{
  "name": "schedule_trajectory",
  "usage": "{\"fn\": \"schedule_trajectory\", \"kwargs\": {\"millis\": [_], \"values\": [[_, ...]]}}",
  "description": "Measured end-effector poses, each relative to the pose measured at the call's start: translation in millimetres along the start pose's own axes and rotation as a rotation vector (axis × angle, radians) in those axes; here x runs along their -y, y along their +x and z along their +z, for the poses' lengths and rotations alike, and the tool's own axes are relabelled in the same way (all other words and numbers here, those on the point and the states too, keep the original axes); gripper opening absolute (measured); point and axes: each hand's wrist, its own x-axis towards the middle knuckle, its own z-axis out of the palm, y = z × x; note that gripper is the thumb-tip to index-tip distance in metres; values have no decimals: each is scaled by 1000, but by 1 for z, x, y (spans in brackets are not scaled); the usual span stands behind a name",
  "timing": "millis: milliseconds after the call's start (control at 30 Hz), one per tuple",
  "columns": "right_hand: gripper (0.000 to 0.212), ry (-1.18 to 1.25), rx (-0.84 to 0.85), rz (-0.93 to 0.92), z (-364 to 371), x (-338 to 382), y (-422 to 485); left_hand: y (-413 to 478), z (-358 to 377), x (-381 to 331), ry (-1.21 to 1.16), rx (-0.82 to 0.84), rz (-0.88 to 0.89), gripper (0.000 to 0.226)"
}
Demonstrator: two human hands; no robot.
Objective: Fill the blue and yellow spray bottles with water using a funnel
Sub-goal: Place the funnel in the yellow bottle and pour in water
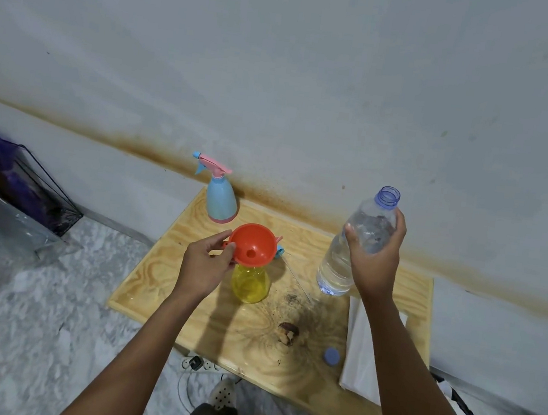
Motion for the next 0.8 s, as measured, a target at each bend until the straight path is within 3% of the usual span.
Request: {"fn": "schedule_trajectory", "kwargs": {"millis": [133,200,267,300,367,433,533,633,800], "values": [[93,-183,-102,-33,0,5,-9,-1,0,2,8,4,21,37],[79,-305,-290,-201,4,11,-20,-1,0,3,5,7,31,37],[50,-387,-424,-411,13,16,-36,-1,-1,4,4,8,38,36],[34,-409,-386,-511,20,18,-43,-1,-1,4,3,7,39,36],[15,-378,-135,-570,34,24,-56,-2,-1,4,-3,5,38,35],[17,-298,138,-318,48,31,-62,-2,-2,4,-9,8,34,35],[39,-248,462,127,71,34,-57,-4,-2,2,-27,19,31,35],[39,-293,562,219,87,35,-48,-3,-3,1,-40,30,35,35],[20,-298,532,165,93,36,-40,1,-8,4,-68,69,25,35]]}}
